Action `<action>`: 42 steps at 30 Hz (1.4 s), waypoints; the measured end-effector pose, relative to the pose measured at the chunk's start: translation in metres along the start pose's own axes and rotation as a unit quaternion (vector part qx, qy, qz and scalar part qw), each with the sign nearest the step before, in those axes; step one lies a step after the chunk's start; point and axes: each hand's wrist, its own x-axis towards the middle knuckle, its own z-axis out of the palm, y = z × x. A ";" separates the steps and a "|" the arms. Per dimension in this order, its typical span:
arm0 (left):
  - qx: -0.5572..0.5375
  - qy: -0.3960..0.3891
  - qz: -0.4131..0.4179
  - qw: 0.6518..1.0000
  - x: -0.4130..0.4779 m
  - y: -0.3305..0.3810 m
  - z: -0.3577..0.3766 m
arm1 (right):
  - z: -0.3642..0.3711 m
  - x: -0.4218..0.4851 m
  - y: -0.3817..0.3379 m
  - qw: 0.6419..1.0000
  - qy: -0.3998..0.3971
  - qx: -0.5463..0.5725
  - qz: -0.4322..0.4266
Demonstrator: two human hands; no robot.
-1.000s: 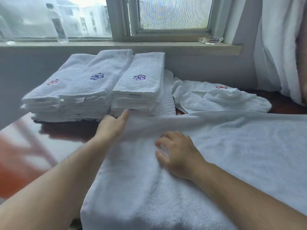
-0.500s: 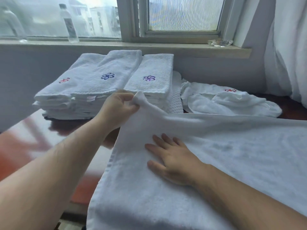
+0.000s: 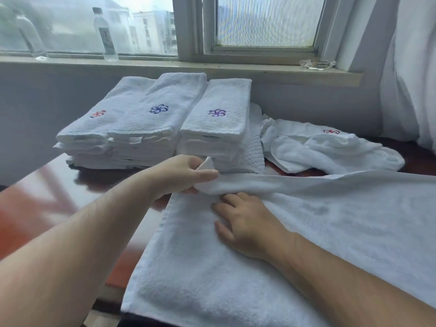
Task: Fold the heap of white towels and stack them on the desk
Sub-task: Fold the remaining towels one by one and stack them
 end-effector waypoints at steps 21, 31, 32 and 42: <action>-0.403 0.040 0.118 0.907 -0.043 -0.046 0.004 | -0.005 0.000 -0.003 0.996 0.034 0.055 0.056; 0.044 0.155 0.053 0.985 -0.038 -0.056 0.024 | -0.014 -0.039 0.002 0.998 0.021 0.045 0.034; 0.080 0.158 0.058 0.982 -0.036 -0.052 0.026 | -0.016 -0.047 0.008 0.997 0.028 0.064 0.045; 0.236 0.368 0.221 0.872 -0.046 -0.002 0.092 | -0.030 -0.109 0.069 0.979 0.068 0.091 0.172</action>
